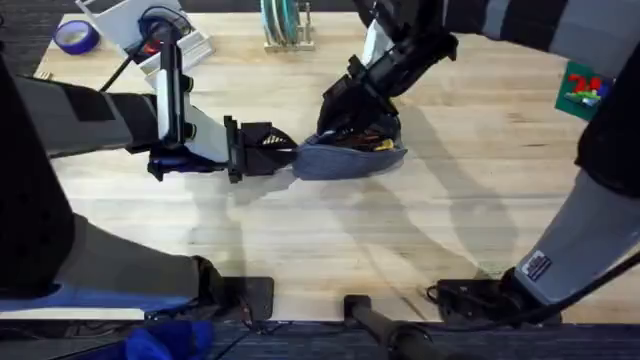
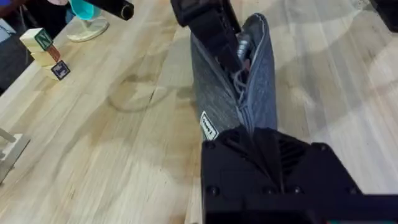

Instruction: Unzip the bag, pick up the pens from the table one at a time and place them inside, then zip the bag closed.

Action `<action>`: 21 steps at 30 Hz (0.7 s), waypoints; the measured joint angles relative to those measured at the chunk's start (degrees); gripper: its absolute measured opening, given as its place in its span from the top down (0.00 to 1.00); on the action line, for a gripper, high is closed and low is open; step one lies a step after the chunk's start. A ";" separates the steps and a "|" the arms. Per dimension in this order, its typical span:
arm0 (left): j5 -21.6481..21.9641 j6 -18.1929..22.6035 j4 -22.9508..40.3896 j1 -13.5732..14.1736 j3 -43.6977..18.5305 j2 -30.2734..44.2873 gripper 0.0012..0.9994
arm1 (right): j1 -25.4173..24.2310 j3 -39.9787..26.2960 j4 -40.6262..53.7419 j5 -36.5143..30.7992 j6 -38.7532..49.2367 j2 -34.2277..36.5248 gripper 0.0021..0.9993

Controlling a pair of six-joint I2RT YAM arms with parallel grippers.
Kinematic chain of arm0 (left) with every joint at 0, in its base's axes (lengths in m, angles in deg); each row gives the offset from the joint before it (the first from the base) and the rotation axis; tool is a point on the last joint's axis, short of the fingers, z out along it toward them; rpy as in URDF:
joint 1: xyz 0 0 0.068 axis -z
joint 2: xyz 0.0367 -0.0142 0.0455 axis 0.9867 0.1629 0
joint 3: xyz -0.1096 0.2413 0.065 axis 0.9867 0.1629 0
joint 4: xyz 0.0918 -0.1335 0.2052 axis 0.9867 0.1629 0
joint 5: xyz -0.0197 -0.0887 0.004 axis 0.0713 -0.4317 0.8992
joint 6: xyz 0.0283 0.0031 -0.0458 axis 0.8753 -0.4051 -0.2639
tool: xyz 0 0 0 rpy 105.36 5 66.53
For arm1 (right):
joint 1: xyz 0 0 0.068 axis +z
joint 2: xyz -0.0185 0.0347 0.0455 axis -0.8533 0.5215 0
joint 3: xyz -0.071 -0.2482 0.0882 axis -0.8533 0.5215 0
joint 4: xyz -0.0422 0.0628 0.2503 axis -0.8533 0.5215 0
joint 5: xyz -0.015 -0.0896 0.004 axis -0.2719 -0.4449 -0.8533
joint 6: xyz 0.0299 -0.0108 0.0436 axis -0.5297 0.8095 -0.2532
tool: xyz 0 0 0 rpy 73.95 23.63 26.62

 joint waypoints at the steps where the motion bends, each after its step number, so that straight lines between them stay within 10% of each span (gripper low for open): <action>1: -0.07 0.00 0.00 0.00 0.00 0.02 0.96 | -0.40 0.00 0.31 -0.01 0.45 0.00 0.97; 21: -0.15 0.00 0.05 -0.07 0.00 0.02 0.96 | -4.57 0.00 7.59 -2.41 7.17 0.00 0.97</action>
